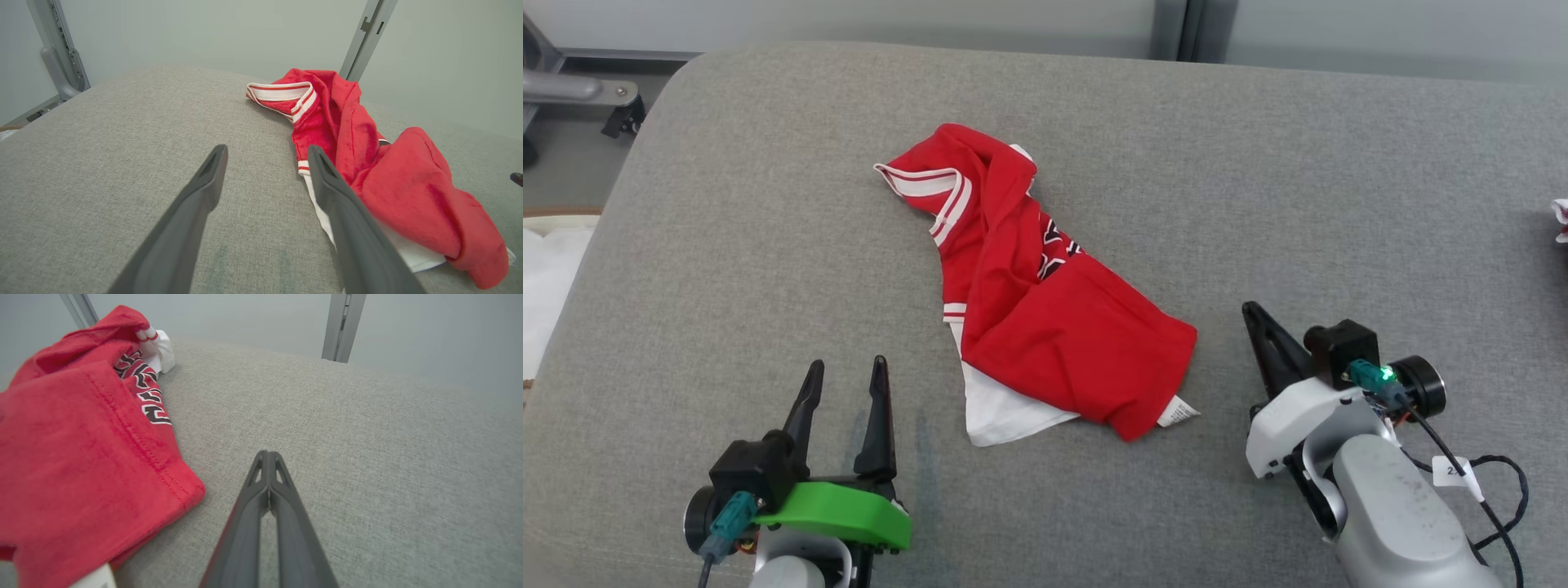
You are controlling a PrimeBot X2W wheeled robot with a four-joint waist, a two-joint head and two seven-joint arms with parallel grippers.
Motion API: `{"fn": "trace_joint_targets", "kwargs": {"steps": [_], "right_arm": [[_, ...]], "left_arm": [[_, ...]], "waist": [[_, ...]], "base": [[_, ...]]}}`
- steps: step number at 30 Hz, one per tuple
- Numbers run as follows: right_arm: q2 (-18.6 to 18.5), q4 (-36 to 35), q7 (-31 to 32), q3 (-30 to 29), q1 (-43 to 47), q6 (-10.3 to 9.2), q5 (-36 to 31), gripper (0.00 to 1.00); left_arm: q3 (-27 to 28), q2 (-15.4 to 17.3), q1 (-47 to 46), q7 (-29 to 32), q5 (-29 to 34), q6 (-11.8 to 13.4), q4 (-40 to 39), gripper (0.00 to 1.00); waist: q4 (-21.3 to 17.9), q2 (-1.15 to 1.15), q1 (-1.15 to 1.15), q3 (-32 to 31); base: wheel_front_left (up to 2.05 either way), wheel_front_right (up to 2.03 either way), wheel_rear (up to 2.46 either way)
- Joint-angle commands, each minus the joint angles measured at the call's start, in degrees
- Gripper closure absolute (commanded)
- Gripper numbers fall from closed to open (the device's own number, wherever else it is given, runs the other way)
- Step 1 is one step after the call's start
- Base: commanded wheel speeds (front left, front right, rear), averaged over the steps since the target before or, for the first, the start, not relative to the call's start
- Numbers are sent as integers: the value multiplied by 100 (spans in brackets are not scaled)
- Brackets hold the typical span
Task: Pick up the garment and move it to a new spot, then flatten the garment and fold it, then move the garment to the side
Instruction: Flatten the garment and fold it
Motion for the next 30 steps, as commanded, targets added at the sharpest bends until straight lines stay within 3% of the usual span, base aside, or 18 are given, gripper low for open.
{"fn": "trace_joint_targets", "kwargs": {"steps": [1, 8, 9, 10, 11, 23, 24, 25, 28, 30], "right_arm": [[-18, 5, -15, 111, 102, -7, 64, 100], [-22, 46, -8, 549, 184, -7, 410, 100], [-22, 46, -8, 594, 182, -7, 459, 85], [-22, 63, 11, 651, 184, -7, 509, 7], [-24, 76, 20, 682, 177, -7, 529, 0], [-23, 600, 231, 985, -141, -7, 636, 0], [-23, 611, 223, 1025, -167, -7, 658, 9], [-22, 612, 210, 1059, -189, -7, 670, 45], [-23, 590, 152, 1092, -292, -8, 635, 94], [-23, 557, 111, 1057, -311, -7, 611, 100]], "left_arm": [[-6, 9, -42, -2, 8, -25, 4, 0], [33, 9, -61, -1, -2, -25, 6, 0], [40, 9, -59, -1, -3, -21, 0, 0], [44, 9, -58, -2, -6, -22, -5, 0], [50, 9, -57, -2, -8, -23, -8, 0], [34, 9, -115, -1, -78, 13, -38, 0], [36, 9, -120, -2, -80, 14, -38, 0], [41, 9, -122, -2, -83, 14, -38, 0], [64, 9, -109, -1, -78, 31, -40, 0], [74, 9, -99, -1, -71, 37, -45, 0]], "waist": [[10, 0, 0, 2], [130, 0, 0, -7], [144, 0, 0, -5], [163, 0, 0, -2], [176, 0, 0, 1], [336, 0, 0, 119], [337, 0, 0, 123], [335, 0, 0, 124], [309, 0, 0, 120], [279, 0, 0, 113]], "base": [[0, 0, 0], [0, 0, 0], [0, 0, 0], [0, 0, 0], [0, 0, 0], [0, 0, 0], [0, 0, 0], [0, 0, 0], [0, 0, 0], [0, 0, 0]]}}
